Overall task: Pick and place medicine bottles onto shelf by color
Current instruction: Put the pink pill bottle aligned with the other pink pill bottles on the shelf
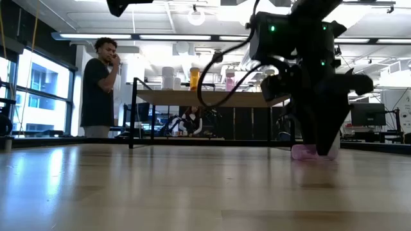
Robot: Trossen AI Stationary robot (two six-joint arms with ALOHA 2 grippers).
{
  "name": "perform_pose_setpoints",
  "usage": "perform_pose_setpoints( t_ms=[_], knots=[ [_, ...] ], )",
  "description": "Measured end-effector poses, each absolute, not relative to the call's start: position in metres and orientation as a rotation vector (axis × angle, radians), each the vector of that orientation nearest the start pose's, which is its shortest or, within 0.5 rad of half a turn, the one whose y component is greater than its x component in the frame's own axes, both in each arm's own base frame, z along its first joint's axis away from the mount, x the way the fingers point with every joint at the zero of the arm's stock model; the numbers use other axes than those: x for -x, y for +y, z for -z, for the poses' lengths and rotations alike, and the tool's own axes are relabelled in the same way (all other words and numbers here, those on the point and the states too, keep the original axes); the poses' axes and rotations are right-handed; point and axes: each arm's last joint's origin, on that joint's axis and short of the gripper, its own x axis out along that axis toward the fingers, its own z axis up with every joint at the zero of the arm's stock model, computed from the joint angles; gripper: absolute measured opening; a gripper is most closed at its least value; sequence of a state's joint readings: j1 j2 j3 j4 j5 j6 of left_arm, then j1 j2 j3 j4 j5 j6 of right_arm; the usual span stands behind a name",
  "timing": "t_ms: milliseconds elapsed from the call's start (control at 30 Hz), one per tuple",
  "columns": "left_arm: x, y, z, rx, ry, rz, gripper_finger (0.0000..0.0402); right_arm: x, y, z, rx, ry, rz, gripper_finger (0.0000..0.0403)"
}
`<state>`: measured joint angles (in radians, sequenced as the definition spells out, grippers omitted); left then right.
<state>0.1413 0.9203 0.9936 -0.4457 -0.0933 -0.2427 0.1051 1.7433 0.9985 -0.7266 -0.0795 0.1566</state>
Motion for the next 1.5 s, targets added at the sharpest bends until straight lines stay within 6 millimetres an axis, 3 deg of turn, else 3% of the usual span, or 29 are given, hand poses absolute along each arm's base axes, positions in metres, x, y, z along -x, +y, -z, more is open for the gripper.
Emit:
perform_pose_setpoints(
  t_ms=[200, 533, 833, 1133, 1500],
  knots=[
    [-0.188, 0.029, -0.356, 0.246, 0.343, -0.276, 0.0228, -0.296, 0.034, -0.138, -0.126, 1.506, -0.012, 0.0151],
    [-0.188, 0.029, -0.356, 0.225, 0.346, -0.271, 0.0227, -0.299, 0.033, -0.140, -0.125, 1.505, -0.006, 0.0079],
    [-0.187, 0.033, -0.355, 0.239, 0.361, -0.290, 0.0227, -0.314, 0.037, -0.153, -0.192, 1.436, -0.058, 0.0076],
    [-0.180, 0.045, -0.349, 0.388, 0.401, -0.366, 0.0227, -0.343, 0.040, -0.193, -0.222, 1.284, -0.042, 0.0076],
    [-0.178, 0.053, -0.349, 0.459, 0.405, -0.284, 0.0227, -0.378, 0.039, -0.269, -0.138, 1.001, 0.025, 0.0076]
  ],
)
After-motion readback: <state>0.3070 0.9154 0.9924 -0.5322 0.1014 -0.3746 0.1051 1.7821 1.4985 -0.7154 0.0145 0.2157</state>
